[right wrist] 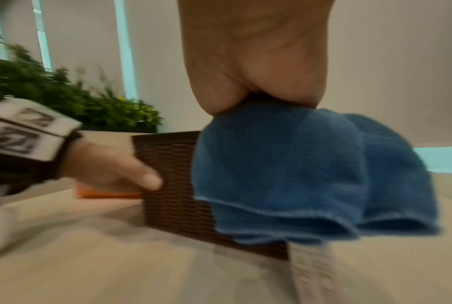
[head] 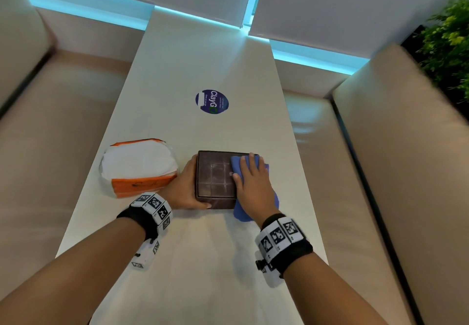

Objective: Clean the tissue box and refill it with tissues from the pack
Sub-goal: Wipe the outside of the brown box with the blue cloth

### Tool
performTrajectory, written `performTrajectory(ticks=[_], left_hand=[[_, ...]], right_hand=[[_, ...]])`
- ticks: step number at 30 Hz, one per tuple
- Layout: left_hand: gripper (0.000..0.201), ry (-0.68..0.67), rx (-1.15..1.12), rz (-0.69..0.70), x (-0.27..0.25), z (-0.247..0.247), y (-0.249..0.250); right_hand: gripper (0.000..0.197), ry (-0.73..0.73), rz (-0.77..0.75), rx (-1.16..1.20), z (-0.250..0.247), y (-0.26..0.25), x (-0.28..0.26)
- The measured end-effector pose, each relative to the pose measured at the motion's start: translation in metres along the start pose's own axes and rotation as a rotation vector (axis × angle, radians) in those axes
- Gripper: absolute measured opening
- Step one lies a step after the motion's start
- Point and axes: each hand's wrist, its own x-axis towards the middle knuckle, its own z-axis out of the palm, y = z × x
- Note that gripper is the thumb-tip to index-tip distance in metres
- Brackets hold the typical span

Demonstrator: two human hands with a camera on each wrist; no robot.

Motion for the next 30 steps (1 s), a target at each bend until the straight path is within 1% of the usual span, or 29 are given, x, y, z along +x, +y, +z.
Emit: performTrajectory(ticks=[3,5,7,8,10,11,14,16,17,18,20,23,24,26,28,29,30], left_hand=[[0.121,-0.012,-0.058,0.020,0.001,0.001,0.001],[0.113,-0.033,-0.044,0.053,0.000,-0.001,0.001],[0.107,-0.069,-0.048,0.076,-0.001,-0.003,0.003],[0.108,-0.074,-0.065,0.075,-0.001,-0.005,0.004],[0.117,-0.053,-0.072,0.061,-0.002,-0.007,0.003],[0.119,-0.042,-0.052,0.052,-0.002,-0.007,0.002],[0.120,-0.040,-0.009,0.045,-0.003,-0.008,0.000],[0.120,-0.037,-0.006,0.042,-0.003,-0.007,-0.002],[0.120,-0.038,-0.008,0.039,-0.003,-0.007,-0.002],[0.119,-0.030,-0.008,0.041,-0.004,-0.007,-0.001],[0.119,-0.021,-0.021,0.053,-0.004,-0.007,0.001],[0.115,-0.043,-0.024,0.073,-0.003,-0.006,0.001],[0.112,-0.052,-0.002,0.077,-0.003,-0.007,0.001],[0.112,-0.059,0.042,0.067,-0.005,-0.011,-0.001],[0.116,-0.067,0.053,0.048,-0.005,-0.013,-0.003],[0.119,-0.074,0.045,0.043,-0.004,-0.013,-0.003],[0.121,-0.082,0.028,0.037,-0.003,-0.013,-0.004]], right_hand=[[0.054,-0.058,-0.117,-0.009,0.010,-0.038,-0.005],[0.054,-0.097,-0.185,0.000,0.014,-0.055,0.002],[0.051,-0.108,-0.239,-0.038,0.011,-0.056,0.018],[0.050,-0.103,-0.243,-0.068,0.008,-0.051,0.027],[0.049,-0.082,-0.171,-0.093,0.002,-0.033,0.039],[0.049,-0.071,-0.101,-0.078,-0.002,-0.022,0.042],[0.049,-0.030,0.141,0.010,-0.006,0.004,0.039],[0.050,0.023,0.207,0.000,-0.004,0.006,0.031],[0.051,0.040,0.199,-0.022,-0.002,0.002,0.028],[0.052,0.055,0.164,-0.039,0.000,-0.004,0.026],[0.054,0.060,0.020,-0.035,0.003,-0.020,0.023],[0.051,-0.047,-0.272,0.030,0.012,-0.039,0.013],[0.050,-0.070,-0.352,0.051,0.015,-0.040,0.009],[0.048,-0.107,-0.497,0.049,0.013,-0.031,0.008],[0.046,-0.171,-0.575,0.000,0.006,-0.018,0.018],[0.045,-0.186,-0.565,-0.019,0.001,-0.014,0.027],[0.045,-0.179,-0.518,-0.019,-0.004,-0.013,0.035]])
